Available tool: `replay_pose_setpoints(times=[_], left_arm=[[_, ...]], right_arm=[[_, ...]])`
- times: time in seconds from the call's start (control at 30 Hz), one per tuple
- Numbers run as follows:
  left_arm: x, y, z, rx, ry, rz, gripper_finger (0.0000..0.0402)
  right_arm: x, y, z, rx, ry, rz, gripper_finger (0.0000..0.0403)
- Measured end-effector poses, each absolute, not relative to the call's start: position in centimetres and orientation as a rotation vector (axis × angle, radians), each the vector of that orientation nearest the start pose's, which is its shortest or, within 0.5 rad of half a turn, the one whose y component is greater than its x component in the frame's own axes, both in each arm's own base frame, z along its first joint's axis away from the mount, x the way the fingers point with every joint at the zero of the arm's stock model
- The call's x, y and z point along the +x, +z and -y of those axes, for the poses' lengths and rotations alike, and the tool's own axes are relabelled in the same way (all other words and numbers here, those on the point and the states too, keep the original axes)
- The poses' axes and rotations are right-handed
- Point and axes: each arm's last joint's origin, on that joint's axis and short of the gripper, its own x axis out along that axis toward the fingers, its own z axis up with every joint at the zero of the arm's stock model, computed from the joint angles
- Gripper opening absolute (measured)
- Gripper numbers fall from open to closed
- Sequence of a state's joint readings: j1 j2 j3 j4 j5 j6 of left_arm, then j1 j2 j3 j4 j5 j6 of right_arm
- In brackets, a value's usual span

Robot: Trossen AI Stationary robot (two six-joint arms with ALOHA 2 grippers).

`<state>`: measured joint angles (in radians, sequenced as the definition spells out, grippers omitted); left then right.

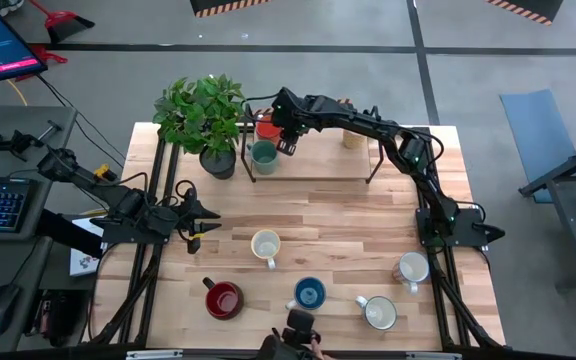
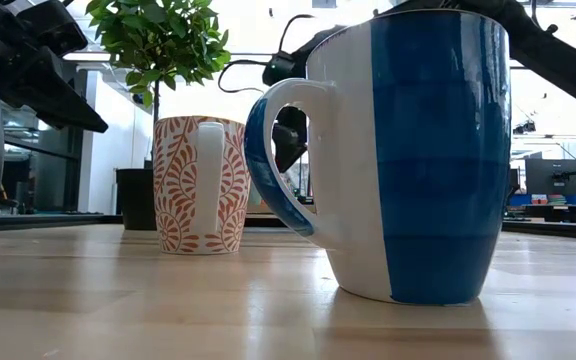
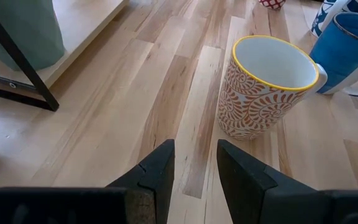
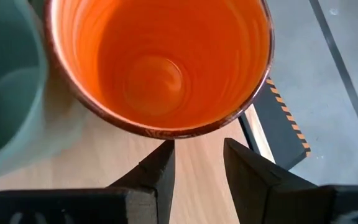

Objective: Place coffee mugs
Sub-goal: Put the orange mug on the shelf, then put the patterned red mug on the shelf

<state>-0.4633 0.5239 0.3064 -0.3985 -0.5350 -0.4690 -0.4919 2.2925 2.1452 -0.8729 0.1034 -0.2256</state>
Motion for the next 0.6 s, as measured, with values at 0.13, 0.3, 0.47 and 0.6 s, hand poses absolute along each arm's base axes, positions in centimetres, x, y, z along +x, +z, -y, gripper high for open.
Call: replay_pose_setpoints(times=[0.13, 0.3, 0.47, 0.6], left_arm=[[11.3, 18.8, 4.0, -0.163, 0.193, -0.508, 0.0110], [11.3, 18.8, 4.0, -0.162, 0.193, -0.508, 0.0110], [11.3, 18.8, 4.0, -0.161, 0.193, -0.509, 0.0110], [11.3, 18.8, 4.0, -0.161, 0.193, -0.509, 0.0110]], right_arm=[[42.6, 24.0, 23.3, 0.008, -0.429, -1.188, 0.0114], [41.1, 24.5, 22.3, 0.025, -0.443, -1.322, 0.0114], [39.3, 26.9, 19.9, 0.024, -0.385, -1.442, 0.0114], [36.6, 30.4, 17.4, 0.061, -0.362, -1.522, 0.0114]])
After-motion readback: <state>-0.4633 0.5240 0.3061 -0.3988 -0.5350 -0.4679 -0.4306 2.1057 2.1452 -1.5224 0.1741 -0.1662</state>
